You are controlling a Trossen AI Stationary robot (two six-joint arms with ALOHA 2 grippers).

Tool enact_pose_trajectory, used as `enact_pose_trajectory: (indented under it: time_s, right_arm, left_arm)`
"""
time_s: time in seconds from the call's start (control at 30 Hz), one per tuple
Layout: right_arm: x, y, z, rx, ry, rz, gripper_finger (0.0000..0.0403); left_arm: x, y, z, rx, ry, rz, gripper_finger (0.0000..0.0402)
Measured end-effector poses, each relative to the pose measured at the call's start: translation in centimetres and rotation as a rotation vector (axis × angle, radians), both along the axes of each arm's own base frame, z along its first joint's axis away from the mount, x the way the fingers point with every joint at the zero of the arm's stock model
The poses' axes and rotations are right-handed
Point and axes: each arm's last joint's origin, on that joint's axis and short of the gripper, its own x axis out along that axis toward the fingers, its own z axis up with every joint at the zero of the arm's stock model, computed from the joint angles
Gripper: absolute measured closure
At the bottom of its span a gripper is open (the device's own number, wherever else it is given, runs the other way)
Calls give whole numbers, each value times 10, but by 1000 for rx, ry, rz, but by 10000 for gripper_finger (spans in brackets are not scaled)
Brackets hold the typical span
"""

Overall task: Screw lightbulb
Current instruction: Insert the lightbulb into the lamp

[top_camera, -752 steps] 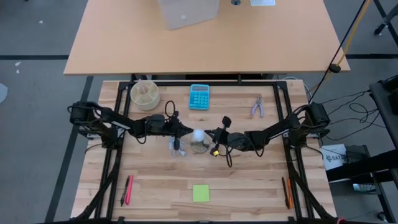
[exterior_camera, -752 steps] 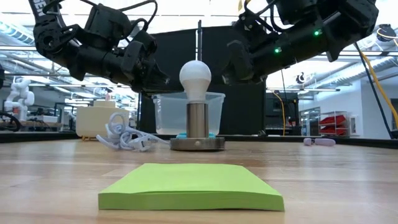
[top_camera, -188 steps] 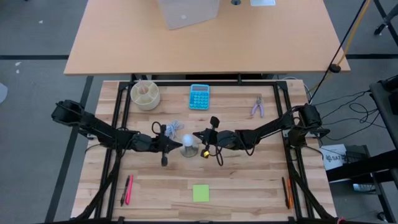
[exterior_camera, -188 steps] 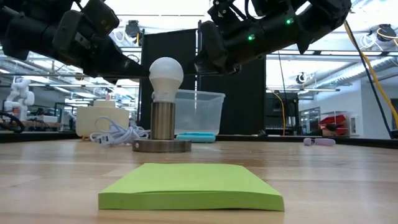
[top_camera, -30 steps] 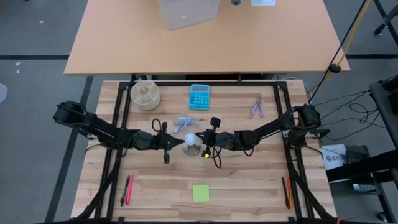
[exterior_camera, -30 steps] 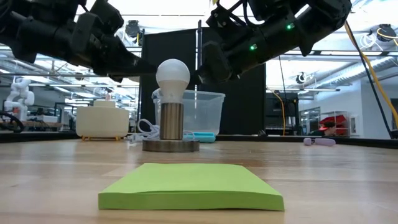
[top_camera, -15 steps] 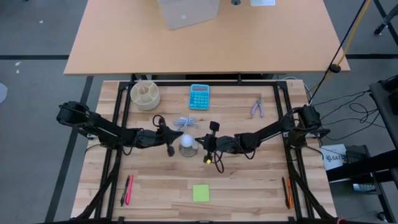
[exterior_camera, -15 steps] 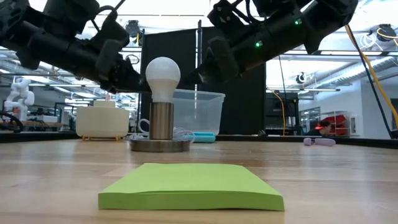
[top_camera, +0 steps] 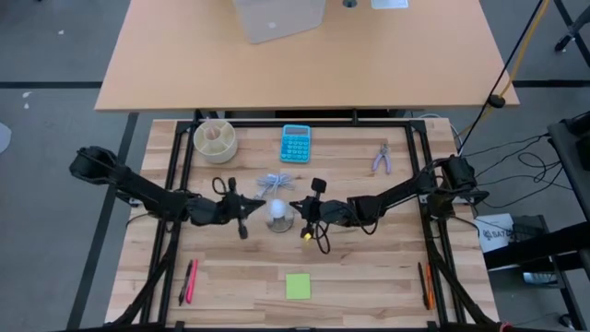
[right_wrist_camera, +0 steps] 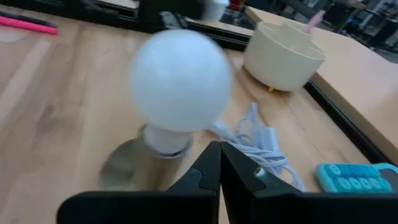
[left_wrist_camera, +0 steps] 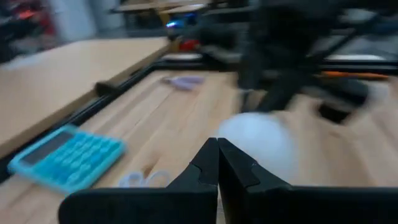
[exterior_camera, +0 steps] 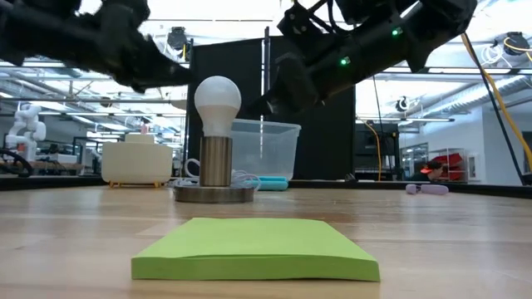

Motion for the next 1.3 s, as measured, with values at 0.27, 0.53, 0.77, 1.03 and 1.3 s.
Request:
enact_pose_trajectory:
  time_s: [0.27, 0.53, 0.77, 1.03, 1.3]
  right_arm:
    - [4, -12, 7, 37, -85, -30, 403]
    - [5, -10, 9, 59, -111, 21, 403]
    - [5, -6, 9, 45, -99, 69, 403]
    - [4, 0, 8, 22, -77, 84, 403]
    - [3, 4, 7, 23, -62, 93, 403]
  left_arm:
    - [3, -9, -7, 0, 54, -228, 402]
    - [14, -5, -20, -32, 51, -259, 401]
    - [16, -1, -23, -48, 67, -246, 402]
    - [16, -1, -24, -45, 77, -227, 401]
    - [15, 1, -27, -48, 97, -176, 401]
